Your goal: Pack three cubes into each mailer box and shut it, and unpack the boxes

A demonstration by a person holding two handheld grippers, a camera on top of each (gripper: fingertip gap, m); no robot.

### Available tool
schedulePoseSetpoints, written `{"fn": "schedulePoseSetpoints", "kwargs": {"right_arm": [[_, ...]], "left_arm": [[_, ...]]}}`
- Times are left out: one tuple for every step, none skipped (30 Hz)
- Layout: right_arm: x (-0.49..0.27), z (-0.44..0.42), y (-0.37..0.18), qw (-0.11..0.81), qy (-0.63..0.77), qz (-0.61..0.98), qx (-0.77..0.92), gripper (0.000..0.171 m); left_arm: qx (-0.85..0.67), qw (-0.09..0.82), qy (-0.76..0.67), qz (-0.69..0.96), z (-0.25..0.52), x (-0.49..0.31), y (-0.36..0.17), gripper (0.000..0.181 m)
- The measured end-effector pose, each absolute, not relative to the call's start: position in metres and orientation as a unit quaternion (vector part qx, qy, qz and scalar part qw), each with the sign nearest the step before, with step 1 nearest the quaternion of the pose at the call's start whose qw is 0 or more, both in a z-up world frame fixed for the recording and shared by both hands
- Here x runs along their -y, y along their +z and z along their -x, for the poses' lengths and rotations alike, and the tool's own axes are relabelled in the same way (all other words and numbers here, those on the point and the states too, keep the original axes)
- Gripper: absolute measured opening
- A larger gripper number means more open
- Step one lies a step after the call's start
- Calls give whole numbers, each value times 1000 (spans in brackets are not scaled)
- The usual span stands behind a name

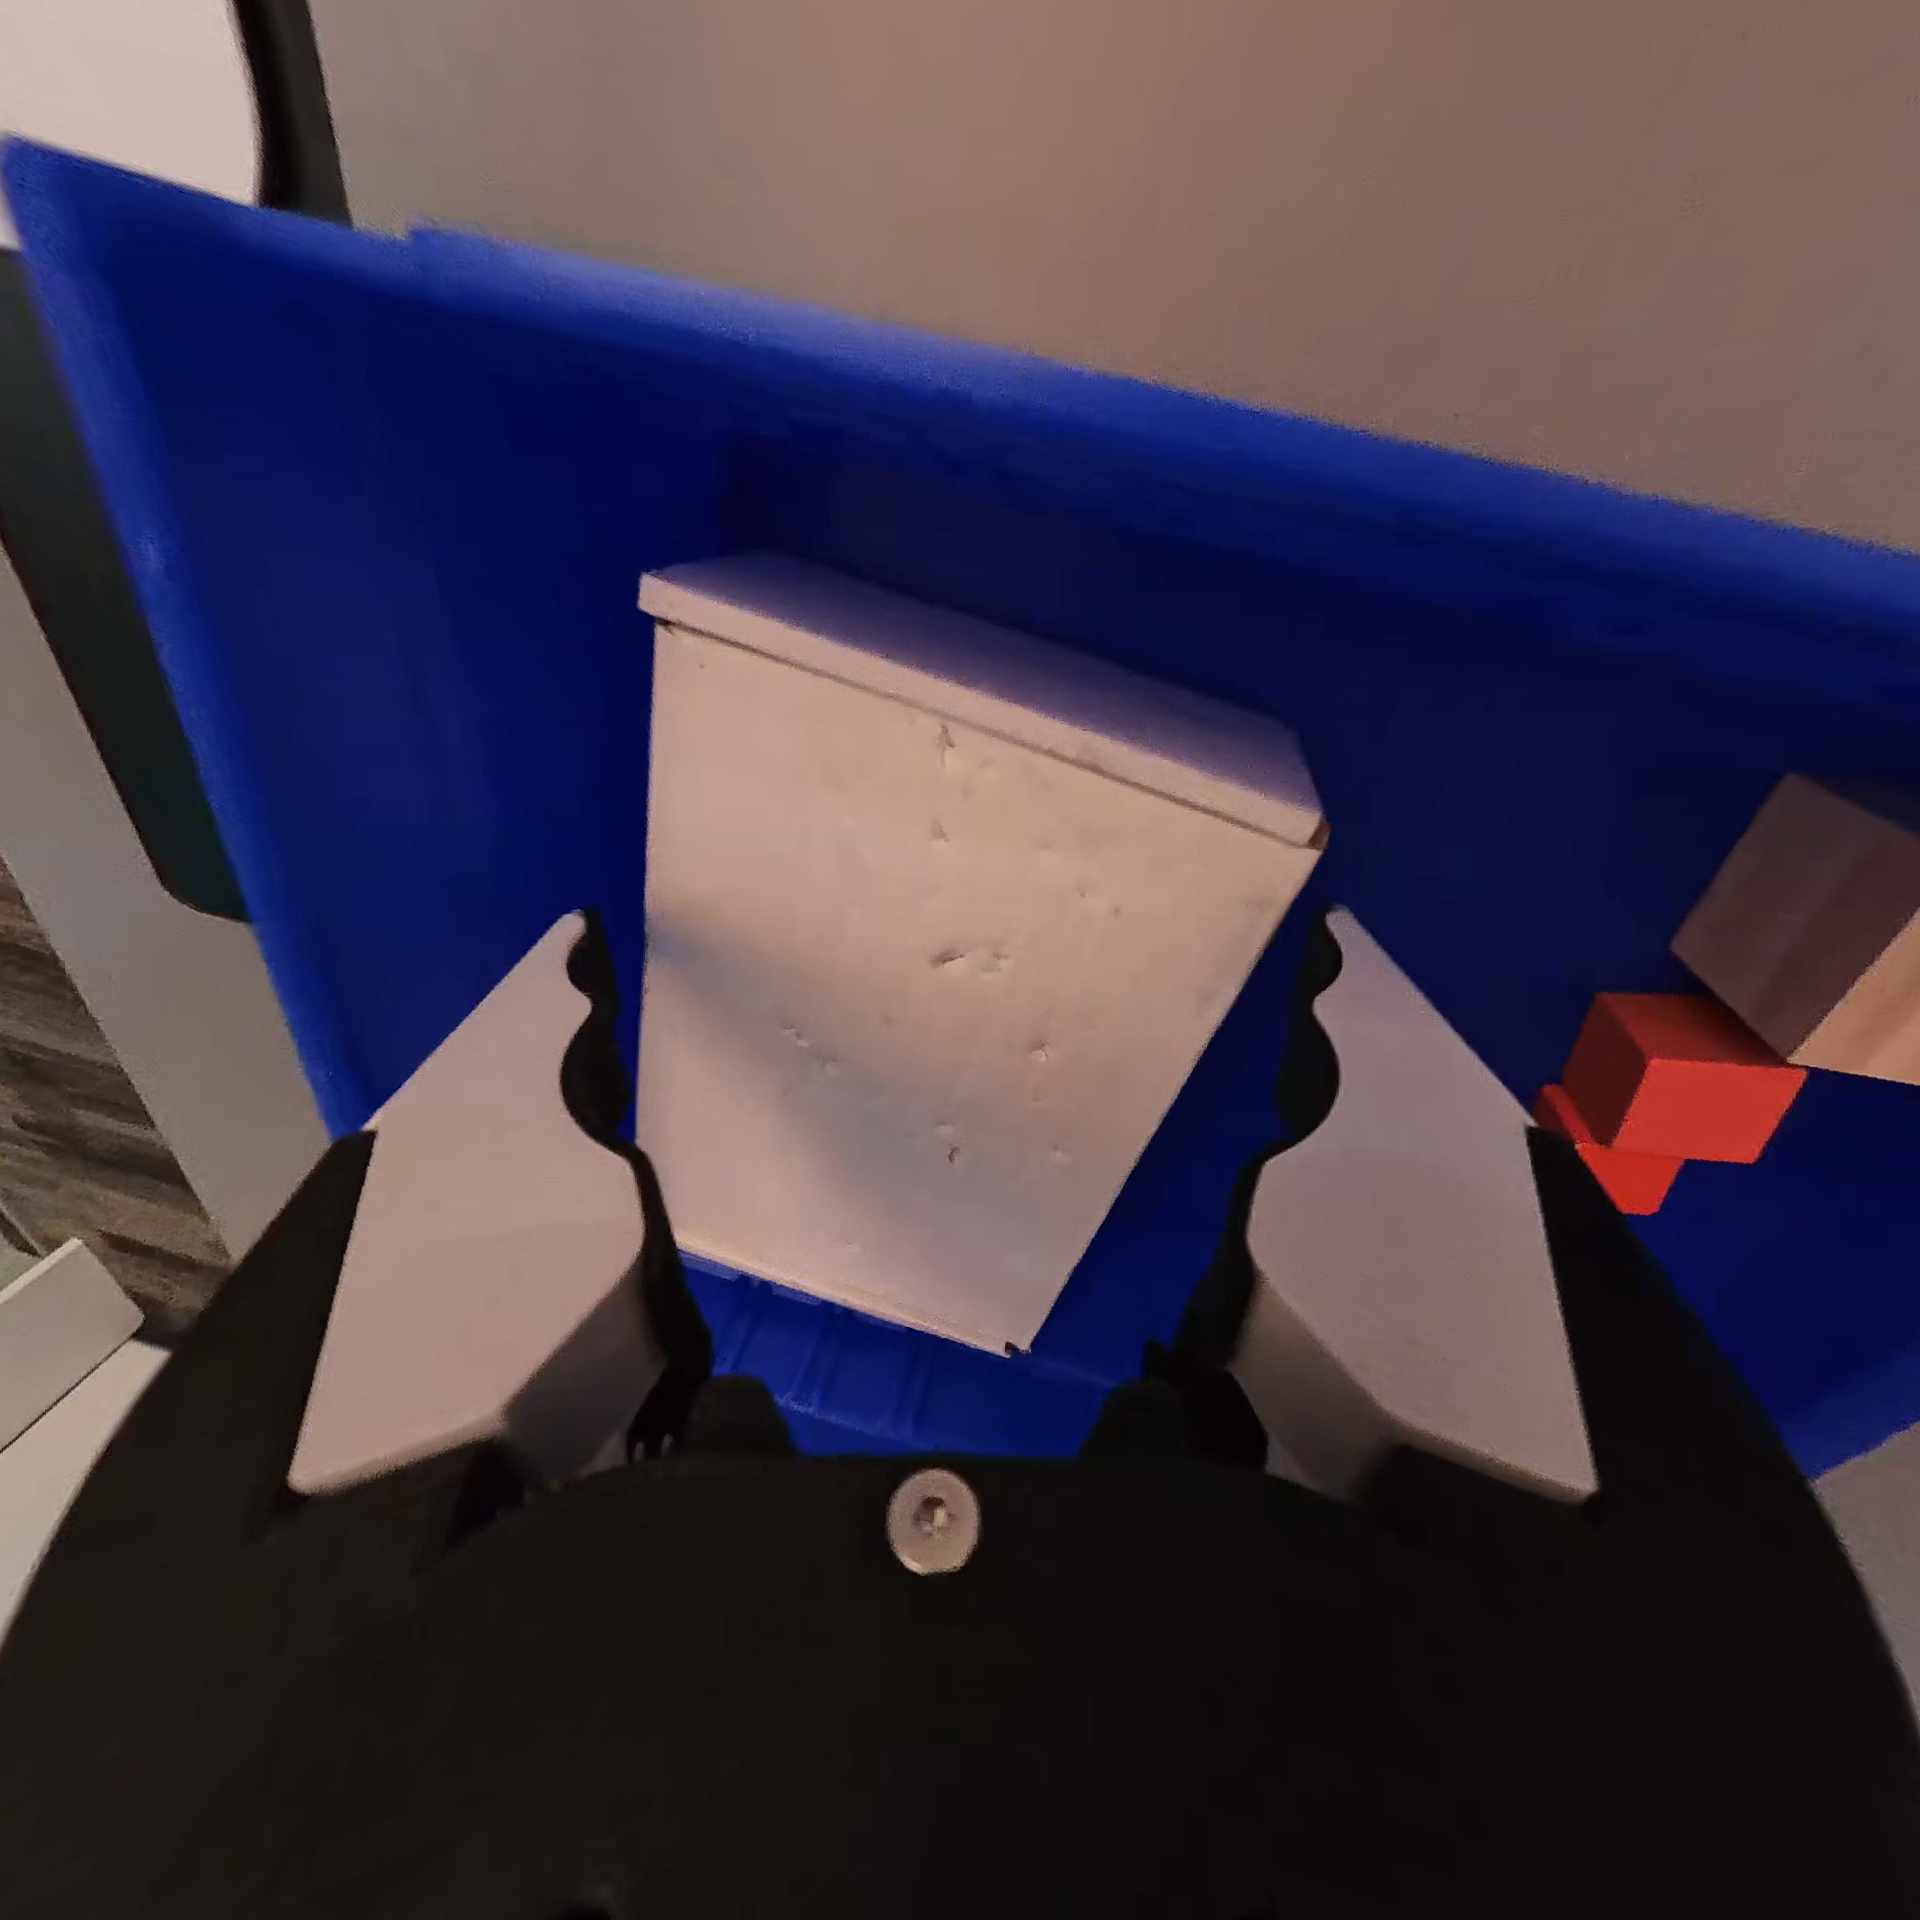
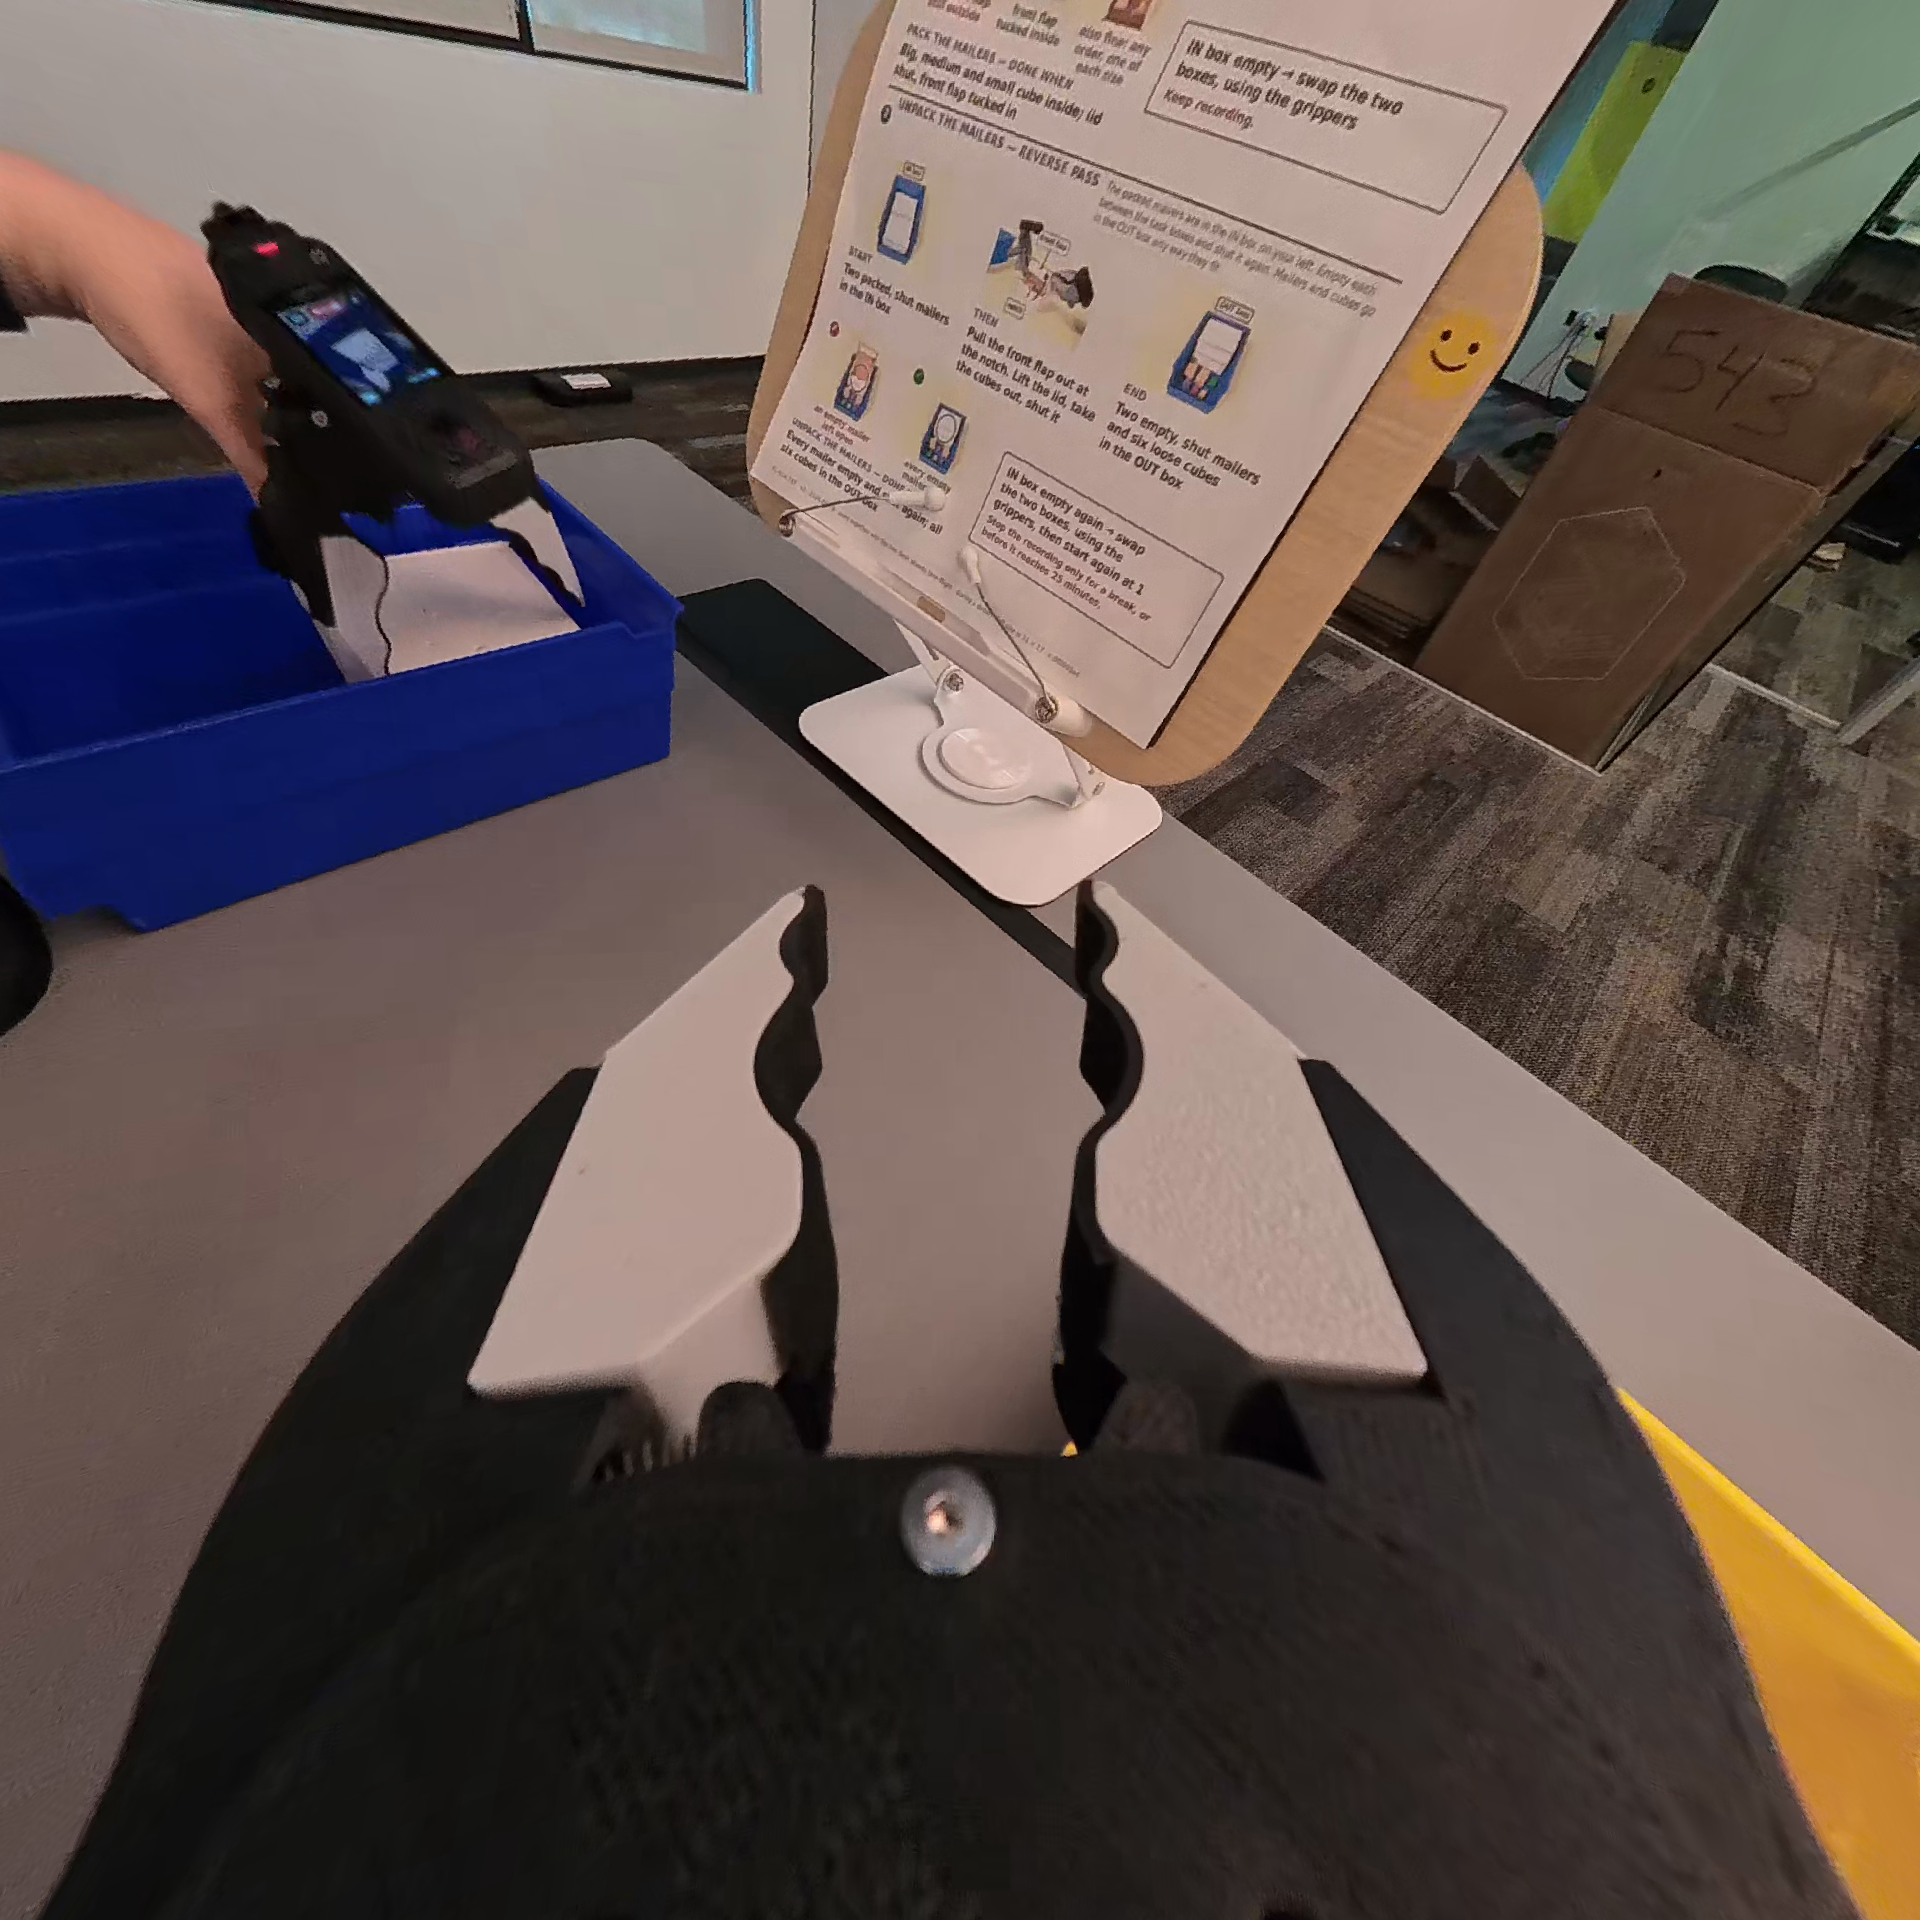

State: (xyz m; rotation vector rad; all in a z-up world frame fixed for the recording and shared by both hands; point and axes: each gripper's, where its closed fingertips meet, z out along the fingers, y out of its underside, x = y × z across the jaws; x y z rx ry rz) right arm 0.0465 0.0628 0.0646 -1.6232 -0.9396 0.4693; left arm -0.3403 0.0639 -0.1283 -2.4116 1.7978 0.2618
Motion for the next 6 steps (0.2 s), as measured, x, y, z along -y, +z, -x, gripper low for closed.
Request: {"fn": "schedulePoseSetpoints", "kwargs": {"right_arm": [[-63, -46, 64, 567, 201, 692, 400, 47], [-63, -46, 63, 565, 201, 692, 401, 47], [-62, -46, 61, 563, 200, 693, 404, 47], [-63, -46, 60, 561, 199, 694, 405, 47], [-63, -46, 59, 560, 197, 695, 406, 47], [-64, -47, 57, 558, 197, 696, 406, 47]], "left_arm": [[-595, 51, 94, 797, 344, -63, -133, 128], [-597, 39, 105, 794, 348, -62, -138, 128], [-598, 34, 118, 792, 353, -63, -142, 131], [-596, 35, 124, 793, 355, -64, -146, 134], [-593, 39, 126, 795, 355, -65, -149, 135], [-591, 43, 125, 796, 355, -66, -149, 135]]}}
